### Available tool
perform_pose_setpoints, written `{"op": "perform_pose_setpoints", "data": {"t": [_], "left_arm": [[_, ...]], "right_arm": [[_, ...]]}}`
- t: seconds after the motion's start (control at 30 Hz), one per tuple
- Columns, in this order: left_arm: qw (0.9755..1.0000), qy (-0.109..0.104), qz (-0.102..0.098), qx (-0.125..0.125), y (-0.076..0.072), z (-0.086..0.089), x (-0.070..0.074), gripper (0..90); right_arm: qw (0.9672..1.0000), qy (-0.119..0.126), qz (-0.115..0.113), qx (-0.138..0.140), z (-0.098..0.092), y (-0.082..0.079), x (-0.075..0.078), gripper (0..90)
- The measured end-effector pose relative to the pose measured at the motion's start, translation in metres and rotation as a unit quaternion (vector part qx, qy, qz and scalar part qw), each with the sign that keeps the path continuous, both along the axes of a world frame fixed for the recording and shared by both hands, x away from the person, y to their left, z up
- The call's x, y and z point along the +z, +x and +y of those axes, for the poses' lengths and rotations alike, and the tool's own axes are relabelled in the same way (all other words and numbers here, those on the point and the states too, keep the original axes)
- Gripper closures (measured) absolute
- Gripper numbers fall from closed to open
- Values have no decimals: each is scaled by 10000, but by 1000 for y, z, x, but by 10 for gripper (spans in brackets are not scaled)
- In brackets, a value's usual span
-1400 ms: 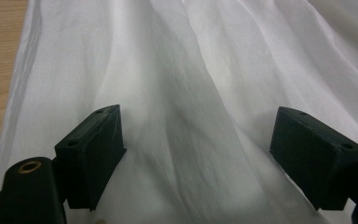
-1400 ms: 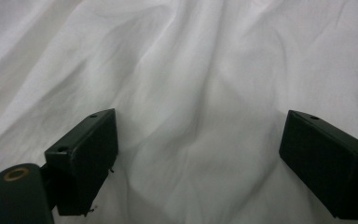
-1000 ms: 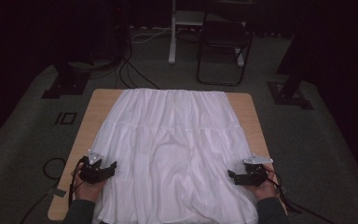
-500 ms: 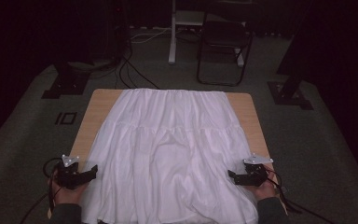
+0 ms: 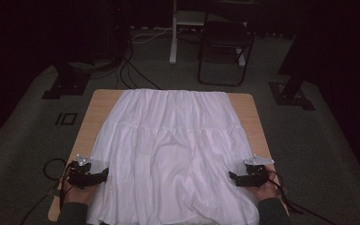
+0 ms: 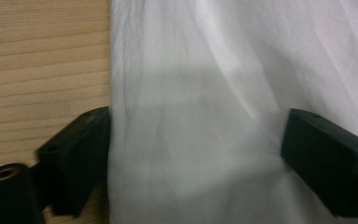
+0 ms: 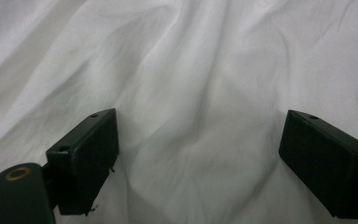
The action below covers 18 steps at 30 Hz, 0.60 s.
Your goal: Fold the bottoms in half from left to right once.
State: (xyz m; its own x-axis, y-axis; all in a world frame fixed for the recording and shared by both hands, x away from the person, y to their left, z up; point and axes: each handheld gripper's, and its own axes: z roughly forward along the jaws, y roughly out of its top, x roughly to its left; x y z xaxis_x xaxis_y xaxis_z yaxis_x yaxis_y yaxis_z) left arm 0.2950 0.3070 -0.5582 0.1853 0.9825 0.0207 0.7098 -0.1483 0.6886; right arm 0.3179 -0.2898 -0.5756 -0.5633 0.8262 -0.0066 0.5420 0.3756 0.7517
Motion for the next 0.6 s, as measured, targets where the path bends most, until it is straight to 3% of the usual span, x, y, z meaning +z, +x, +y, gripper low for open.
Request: {"op": "perform_pose_setpoints", "data": {"t": [0.03,0.07,0.1,0.13,0.17,0.2,0.23,0.27,0.3,0.4,0.5,0.6], "left_arm": [[10000,-5,-13,-20,-1,-1,1,221],[10000,-24,-36,-46,-1,-1,2,448],[9999,-41,-51,-127,-2,-1,4,448],[9998,-53,-41,-164,-2,-1,5,639],[9997,-65,-38,-215,-2,-1,5,639],[9996,-74,-31,-265,-2,-2,5,767],[9995,-86,-29,-317,-2,-2,5,767],[9993,-91,-25,-360,-2,-2,5,840],[9993,-43,-36,-370,-2,-3,5,840],[9992,110,-41,-383,-1,-6,6,862],[9991,98,-78,-400,-2,-5,5,862],[9990,141,-101,-403,-2,-5,5,862]], "right_arm": [[10000,1,19,9,0,0,0,122],[9999,52,73,-45,-1,-1,3,258],[9999,52,73,-45,-1,-1,3,258],[9996,278,-15,-81,-10,-5,13,379],[9996,278,-15,-81,-10,-5,13,379],[9973,463,-268,-495,-25,-10,23,405],[9973,463,-268,-495,-25,-10,23,405],[9931,639,-342,-926,-41,-13,28,377],[9931,639,-342,-926,-41,-13,28,377],[9886,480,-172,-1417,-56,-14,20,290],[9890,399,84,-1423,-56,-10,9,223],[9917,208,271,-1237,-45,-8,4,188]]}}
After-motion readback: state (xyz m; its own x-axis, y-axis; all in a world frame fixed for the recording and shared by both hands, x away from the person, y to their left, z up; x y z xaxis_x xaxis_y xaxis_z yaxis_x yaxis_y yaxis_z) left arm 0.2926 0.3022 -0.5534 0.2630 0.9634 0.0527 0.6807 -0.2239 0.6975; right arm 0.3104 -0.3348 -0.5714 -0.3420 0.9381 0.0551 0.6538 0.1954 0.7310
